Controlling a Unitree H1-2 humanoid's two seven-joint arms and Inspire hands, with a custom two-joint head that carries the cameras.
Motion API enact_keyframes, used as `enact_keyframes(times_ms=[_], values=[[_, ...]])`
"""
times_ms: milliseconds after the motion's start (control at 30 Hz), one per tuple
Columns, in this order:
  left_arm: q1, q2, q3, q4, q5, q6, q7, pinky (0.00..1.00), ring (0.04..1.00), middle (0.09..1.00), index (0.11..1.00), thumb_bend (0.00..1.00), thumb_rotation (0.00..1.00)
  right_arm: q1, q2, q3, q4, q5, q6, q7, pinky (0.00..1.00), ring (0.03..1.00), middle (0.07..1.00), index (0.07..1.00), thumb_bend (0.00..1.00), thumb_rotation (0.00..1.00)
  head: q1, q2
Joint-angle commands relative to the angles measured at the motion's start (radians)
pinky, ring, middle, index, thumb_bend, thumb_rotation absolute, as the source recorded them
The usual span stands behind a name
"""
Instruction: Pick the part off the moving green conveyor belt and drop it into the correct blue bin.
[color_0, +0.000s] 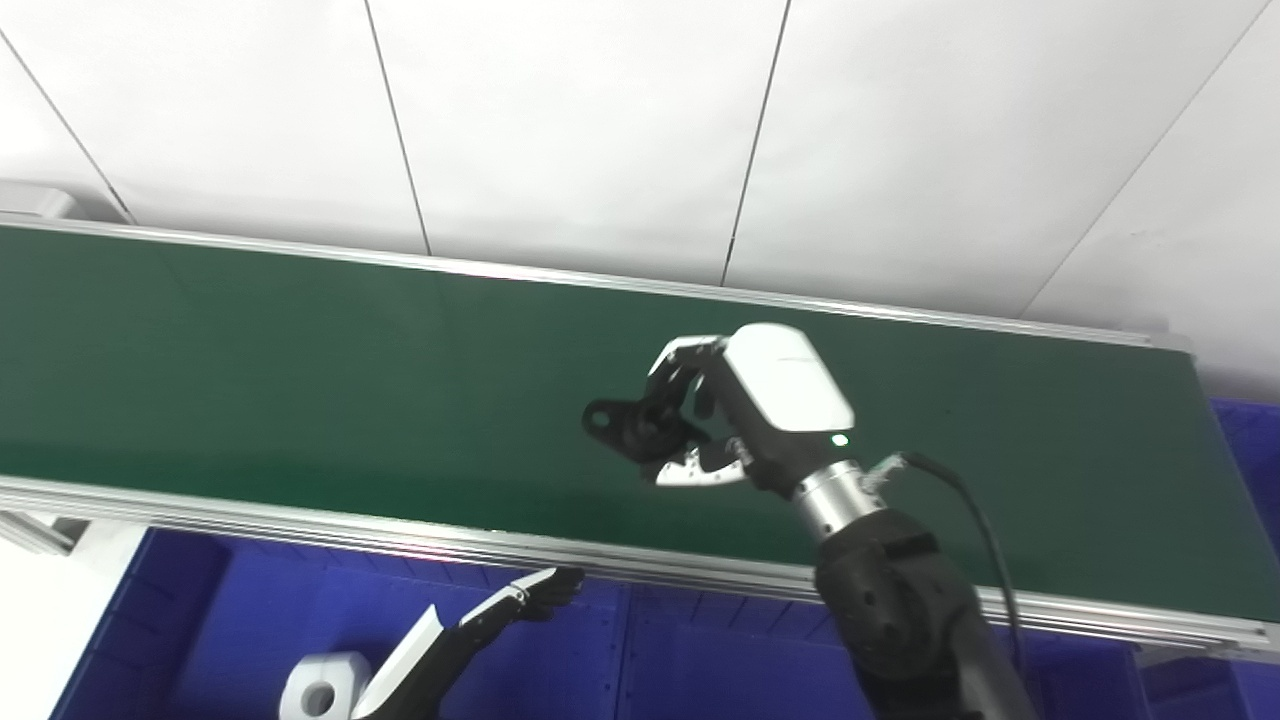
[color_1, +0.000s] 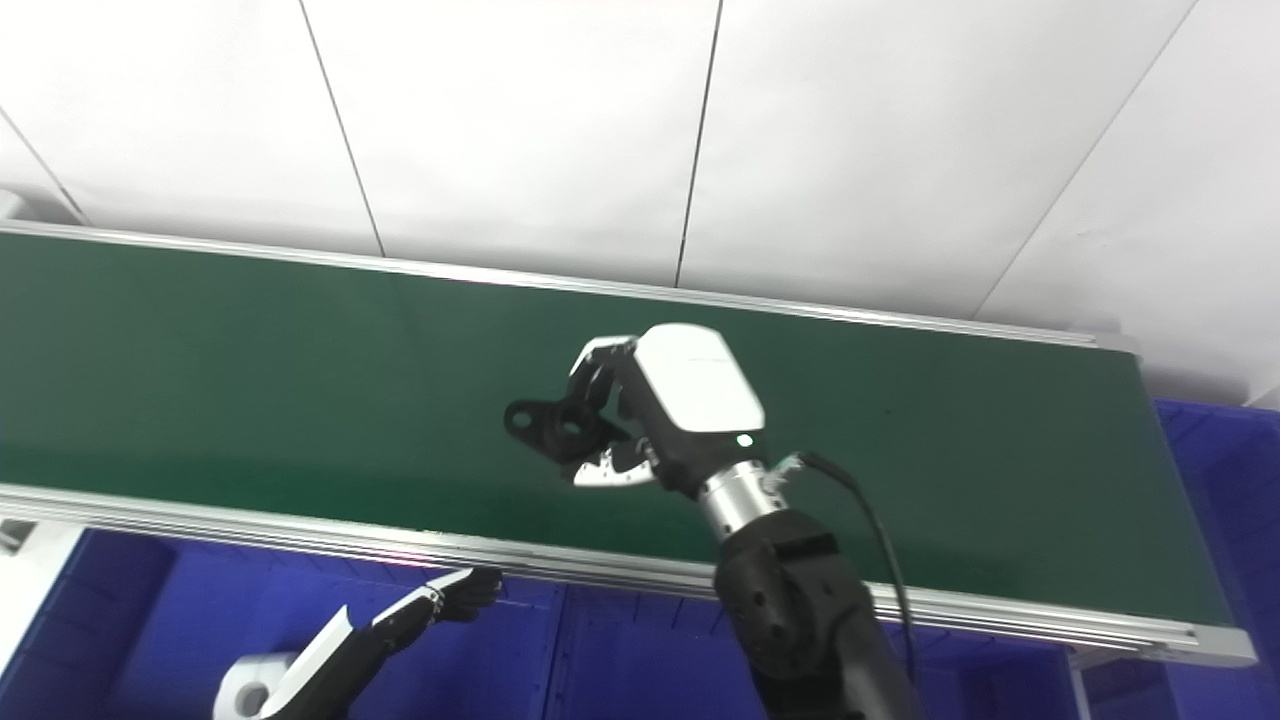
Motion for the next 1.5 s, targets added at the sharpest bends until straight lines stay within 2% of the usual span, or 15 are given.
enact_keyframes(times_ms=[0, 133, 167, 233, 400, 533, 733, 867, 933, 1000, 1167, 1300, 1367, 1433, 1467], values=[[0.017, 0.003, 0.007, -0.027, 0.004, -0.027, -0.007, 0.80, 0.840, 0.860, 0.870, 0.75, 0.68, 0.008, 0.002, -0.022, -0.044, 0.010, -0.029, -0.031, 0.19, 0.392, 0.503, 0.491, 0.52, 0.00, 0.001, 0.001], [0.020, 0.003, 0.009, -0.031, 0.011, -0.027, -0.004, 0.79, 0.838, 0.859, 0.870, 0.73, 0.68, 0.046, 0.003, -0.048, -0.075, 0.015, -0.045, -0.043, 0.17, 0.401, 0.501, 0.490, 0.52, 0.00, 0.003, 0.006], [0.022, 0.001, 0.010, -0.033, 0.011, -0.027, -0.004, 0.79, 0.838, 0.859, 0.870, 0.74, 0.68, 0.052, 0.002, -0.051, -0.081, 0.016, -0.047, -0.044, 0.16, 0.311, 0.486, 0.490, 0.52, 0.00, 0.001, 0.007], [0.026, -0.001, 0.012, -0.035, 0.009, -0.027, -0.006, 0.80, 0.841, 0.860, 0.870, 0.74, 0.68, 0.074, -0.003, -0.060, -0.101, 0.020, -0.051, -0.049, 0.15, 0.226, 0.471, 0.490, 0.53, 0.00, 0.002, 0.008], [0.033, -0.002, 0.017, -0.043, -0.007, -0.027, -0.018, 0.80, 0.841, 0.866, 0.873, 0.74, 0.67, 0.194, -0.040, -0.096, -0.186, 0.071, -0.057, -0.045, 0.17, 0.250, 0.472, 0.490, 0.52, 0.00, 0.005, 0.024], [0.035, 0.000, 0.020, -0.049, -0.005, -0.027, -0.017, 0.82, 0.854, 0.872, 0.876, 0.73, 0.66, 0.304, -0.065, -0.113, -0.221, 0.079, -0.068, -0.059, 0.14, 0.200, 0.470, 0.489, 0.53, 0.00, 0.002, 0.034], [0.030, 0.003, 0.039, -0.060, -0.014, -0.027, -0.037, 0.82, 0.858, 0.872, 0.874, 0.71, 0.65, 0.472, -0.110, -0.120, -0.201, 0.125, -0.096, -0.082, 0.16, 0.231, 0.471, 0.490, 0.53, 0.00, -0.010, 0.057], [0.027, -0.006, 0.061, -0.071, -0.017, -0.027, -0.061, 0.80, 0.845, 0.864, 0.868, 0.72, 0.67, 0.538, -0.119, -0.114, -0.150, 0.132, -0.115, -0.105, 0.17, 0.237, 0.471, 0.491, 0.52, 0.00, -0.011, 0.069], [0.023, -0.009, 0.073, -0.075, -0.029, -0.027, -0.077, 0.80, 0.839, 0.862, 0.866, 0.72, 0.67, 0.554, -0.123, -0.108, -0.115, 0.127, -0.132, -0.121, 0.16, 0.230, 0.471, 0.491, 0.53, 0.00, -0.014, 0.079], [0.021, -0.013, 0.086, -0.079, -0.041, -0.027, -0.094, 0.79, 0.831, 0.856, 0.864, 0.73, 0.67, 0.557, -0.127, -0.103, -0.067, 0.134, -0.156, -0.139, 0.20, 0.275, 0.474, 0.490, 0.52, 0.00, -0.015, 0.089], [0.030, -0.031, 0.126, -0.099, -0.044, -0.026, -0.130, 0.78, 0.828, 0.855, 0.860, 0.73, 0.69, 0.528, -0.114, -0.091, 0.047, 0.125, -0.152, -0.159, 0.20, 0.282, 0.473, 0.491, 0.52, 0.00, -0.026, 0.119], [0.032, -0.045, 0.151, -0.112, -0.050, -0.026, -0.153, 0.80, 0.837, 0.856, 0.859, 0.71, 0.67, 0.486, -0.105, -0.071, 0.111, 0.083, -0.109, -0.142, 0.16, 0.225, 0.470, 0.492, 0.52, 0.00, -0.035, 0.156], [0.032, -0.054, 0.162, -0.116, -0.057, -0.027, -0.163, 0.80, 0.836, 0.853, 0.855, 0.70, 0.66, 0.459, -0.096, -0.060, 0.128, 0.047, -0.058, -0.105, 0.16, 0.215, 0.469, 0.493, 0.52, 0.00, -0.045, 0.168], [0.035, -0.061, 0.172, -0.116, -0.067, -0.026, -0.182, 0.80, 0.836, 0.853, 0.854, 0.70, 0.66, 0.441, -0.093, -0.045, 0.132, 0.008, -0.006, -0.055, 0.19, 0.255, 0.472, 0.494, 0.52, 0.00, -0.046, 0.171], [0.037, -0.063, 0.177, -0.118, -0.066, -0.026, -0.193, 0.80, 0.840, 0.856, 0.856, 0.70, 0.66, 0.433, -0.093, -0.037, 0.130, -0.010, 0.020, -0.022, 0.23, 0.311, 0.477, 0.495, 0.52, 0.00, -0.048, 0.178]])
